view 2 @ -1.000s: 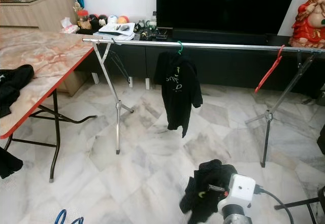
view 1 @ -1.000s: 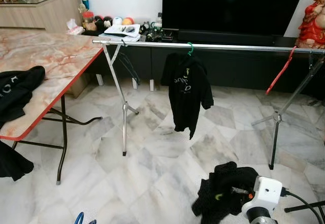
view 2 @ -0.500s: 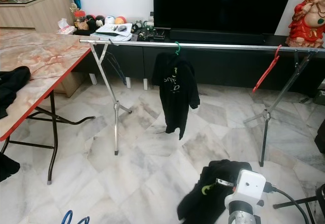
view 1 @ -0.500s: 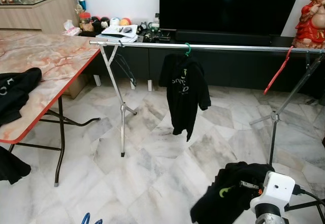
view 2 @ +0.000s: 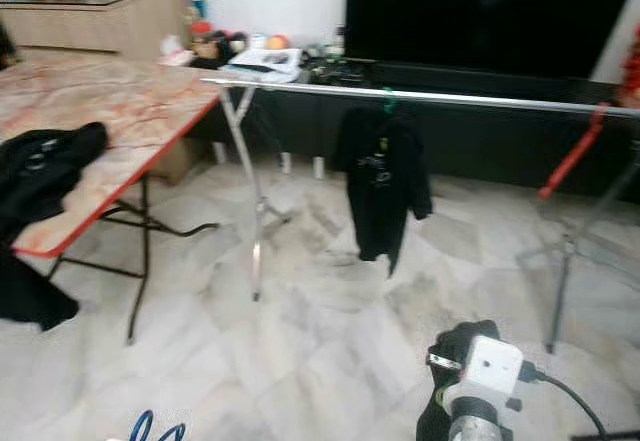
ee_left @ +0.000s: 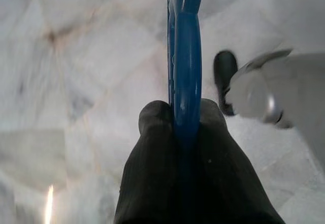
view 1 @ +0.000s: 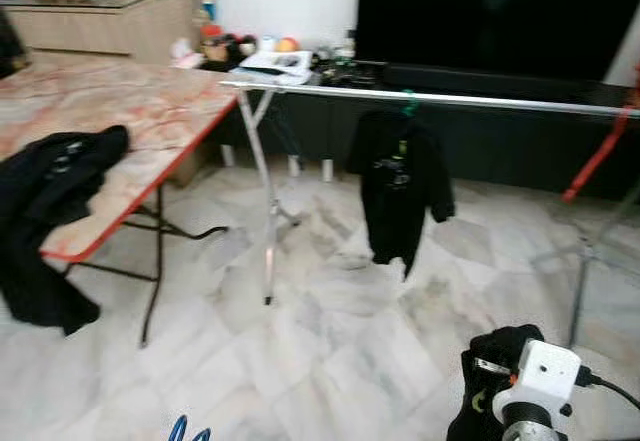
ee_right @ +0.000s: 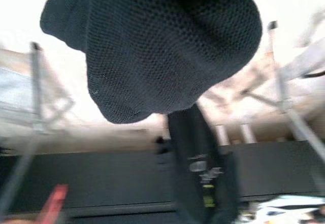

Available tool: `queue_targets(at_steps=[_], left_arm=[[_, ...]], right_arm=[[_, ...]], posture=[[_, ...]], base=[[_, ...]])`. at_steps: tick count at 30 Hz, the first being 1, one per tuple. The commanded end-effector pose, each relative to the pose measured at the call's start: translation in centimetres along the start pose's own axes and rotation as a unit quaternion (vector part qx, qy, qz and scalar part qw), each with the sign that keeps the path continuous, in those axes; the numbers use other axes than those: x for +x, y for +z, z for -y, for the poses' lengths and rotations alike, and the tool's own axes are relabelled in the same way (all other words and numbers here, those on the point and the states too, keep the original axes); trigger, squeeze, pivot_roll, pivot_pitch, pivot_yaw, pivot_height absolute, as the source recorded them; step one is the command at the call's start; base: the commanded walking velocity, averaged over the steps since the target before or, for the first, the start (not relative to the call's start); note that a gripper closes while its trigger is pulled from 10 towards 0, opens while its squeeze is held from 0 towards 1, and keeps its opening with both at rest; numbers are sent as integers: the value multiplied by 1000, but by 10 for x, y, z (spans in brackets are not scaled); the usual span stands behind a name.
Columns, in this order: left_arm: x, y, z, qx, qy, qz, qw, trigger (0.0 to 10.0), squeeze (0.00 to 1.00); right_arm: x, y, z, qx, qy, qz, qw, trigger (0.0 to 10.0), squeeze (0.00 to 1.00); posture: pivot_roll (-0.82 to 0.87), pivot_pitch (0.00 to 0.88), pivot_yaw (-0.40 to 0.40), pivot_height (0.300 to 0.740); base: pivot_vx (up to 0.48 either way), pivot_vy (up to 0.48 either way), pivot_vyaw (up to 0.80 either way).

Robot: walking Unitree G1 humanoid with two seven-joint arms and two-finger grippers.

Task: Hang hanger

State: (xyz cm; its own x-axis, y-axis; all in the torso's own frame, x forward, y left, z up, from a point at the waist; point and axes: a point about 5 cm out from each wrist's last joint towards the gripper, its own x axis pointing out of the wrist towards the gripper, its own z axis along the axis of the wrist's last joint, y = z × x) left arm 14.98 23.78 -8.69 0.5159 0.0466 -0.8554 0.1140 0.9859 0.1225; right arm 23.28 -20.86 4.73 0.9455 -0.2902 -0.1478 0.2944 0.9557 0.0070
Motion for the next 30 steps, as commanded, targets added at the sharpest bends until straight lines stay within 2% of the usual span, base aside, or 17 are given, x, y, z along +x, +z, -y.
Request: queue_targets(at_steps=[1,6,11,17,21,30], left_arm=[[-1,-5,-4,0,6,-11,1000,10000,0],[-1,-4,-4,12,8,-19,1000,10000,0],[-1,-5,-3,-12,5,-19,1000,10000,0],[-5,-19,-11,-16,19,-47,999,10000,0],[-5,-19,-13,-17,19,-48,999,10000,0],[-6,-19,-19,-17,23,-50,998,10000,0]], right_arm=[[1,7,-3,3,7,20,1000,10000,0],[3,7,-4,14,5,16,1000,10000,0],[5,10,-1,19,3,20,1000,10000,0],[9,16,-5,21,8,28,999,10000,0],[12,19,-7,34,4,31,999,10000,0],[13,20,-11,27,7,32,999,10000,0]], posture=[[56,0,52,740],[57,0,52,740],[71,0,39,740],[79,0,27,740],[82,1,25,740],[90,21,23,740]], base=[[0,0,800],[0,0,320],[0,0,0],[0,449,0],[0,472,0],[0,469,0]])
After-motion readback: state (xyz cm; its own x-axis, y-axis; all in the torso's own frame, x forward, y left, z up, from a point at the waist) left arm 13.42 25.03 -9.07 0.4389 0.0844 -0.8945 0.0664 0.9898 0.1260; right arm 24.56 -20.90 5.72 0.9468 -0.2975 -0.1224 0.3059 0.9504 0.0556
